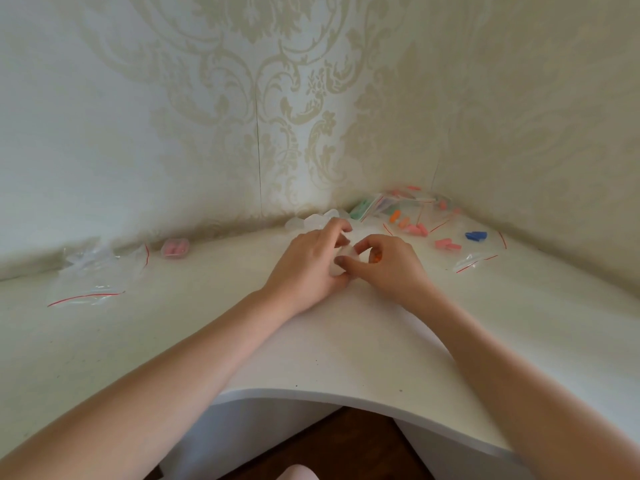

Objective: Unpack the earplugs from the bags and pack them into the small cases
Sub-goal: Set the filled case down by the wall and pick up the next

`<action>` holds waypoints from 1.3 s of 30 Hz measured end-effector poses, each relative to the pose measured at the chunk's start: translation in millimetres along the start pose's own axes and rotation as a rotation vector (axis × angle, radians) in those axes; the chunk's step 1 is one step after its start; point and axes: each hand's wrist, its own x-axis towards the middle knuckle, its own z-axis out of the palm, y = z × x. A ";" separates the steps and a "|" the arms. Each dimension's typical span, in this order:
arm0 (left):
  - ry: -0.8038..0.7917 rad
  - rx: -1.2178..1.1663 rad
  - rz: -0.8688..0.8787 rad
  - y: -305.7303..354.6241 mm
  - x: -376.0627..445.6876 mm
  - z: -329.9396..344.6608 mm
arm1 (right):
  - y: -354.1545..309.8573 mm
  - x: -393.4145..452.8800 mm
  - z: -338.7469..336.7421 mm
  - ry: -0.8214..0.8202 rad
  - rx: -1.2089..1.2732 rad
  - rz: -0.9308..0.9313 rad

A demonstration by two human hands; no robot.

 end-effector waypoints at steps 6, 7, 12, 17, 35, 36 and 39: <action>-0.145 -1.006 -0.599 10.1 6.7 -9.7 | -6.5 -5.0 -6.9 -0.018 0.380 -0.120; -0.193 -1.223 -0.656 9.8 7.7 -12.6 | -7.7 -5.2 -7.7 -0.016 0.384 -0.149; -0.220 -1.400 -0.775 7.6 11.3 -19.4 | -8.8 -5.4 -7.6 0.008 0.333 -0.230; -0.202 -1.399 -0.783 5.9 12.6 -17.4 | -9.0 -6.8 -6.0 0.047 0.322 -0.225; -0.465 -1.579 -0.738 11.8 8.0 -23.3 | 5.9 5.5 -15.7 0.068 0.306 0.015; -0.438 -1.592 -0.762 10.7 8.3 -22.2 | 5.3 6.3 -14.9 0.051 0.332 0.050; -0.309 -1.661 -0.833 4.9 10.4 -17.4 | 2.7 11.9 -14.6 0.038 0.625 0.199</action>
